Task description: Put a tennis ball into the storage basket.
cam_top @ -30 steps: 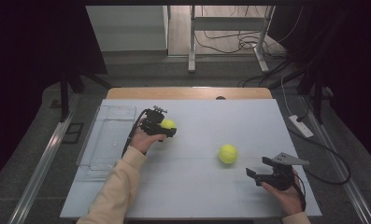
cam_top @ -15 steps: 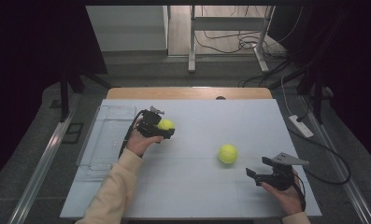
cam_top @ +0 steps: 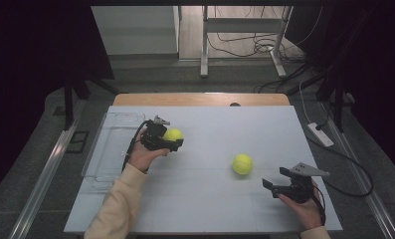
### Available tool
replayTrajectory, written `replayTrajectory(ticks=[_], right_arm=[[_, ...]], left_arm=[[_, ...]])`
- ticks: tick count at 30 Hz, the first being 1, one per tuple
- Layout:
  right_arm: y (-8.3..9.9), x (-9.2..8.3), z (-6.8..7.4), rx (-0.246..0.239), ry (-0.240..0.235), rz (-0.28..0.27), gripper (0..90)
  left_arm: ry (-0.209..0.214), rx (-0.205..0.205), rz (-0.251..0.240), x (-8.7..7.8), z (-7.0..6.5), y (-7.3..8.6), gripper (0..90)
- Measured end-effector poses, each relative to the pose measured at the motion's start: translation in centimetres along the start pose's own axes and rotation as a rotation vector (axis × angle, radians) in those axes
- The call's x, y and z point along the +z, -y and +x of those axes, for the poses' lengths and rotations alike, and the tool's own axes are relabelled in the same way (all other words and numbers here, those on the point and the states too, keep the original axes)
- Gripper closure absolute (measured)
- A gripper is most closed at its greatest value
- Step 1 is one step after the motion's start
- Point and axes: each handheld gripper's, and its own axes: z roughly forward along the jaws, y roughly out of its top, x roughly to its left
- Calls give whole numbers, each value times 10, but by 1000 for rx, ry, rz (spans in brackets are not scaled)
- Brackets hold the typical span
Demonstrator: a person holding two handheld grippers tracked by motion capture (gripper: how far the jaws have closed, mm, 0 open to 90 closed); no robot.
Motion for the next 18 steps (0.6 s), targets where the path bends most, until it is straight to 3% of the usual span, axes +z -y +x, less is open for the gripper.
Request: replayTrajectory(ticks=[18], right_arm=[[0, 0, 0, 4, 5, 2, 118]], left_arm=[[16, 11, -53, -11, 1, 7, 272]])
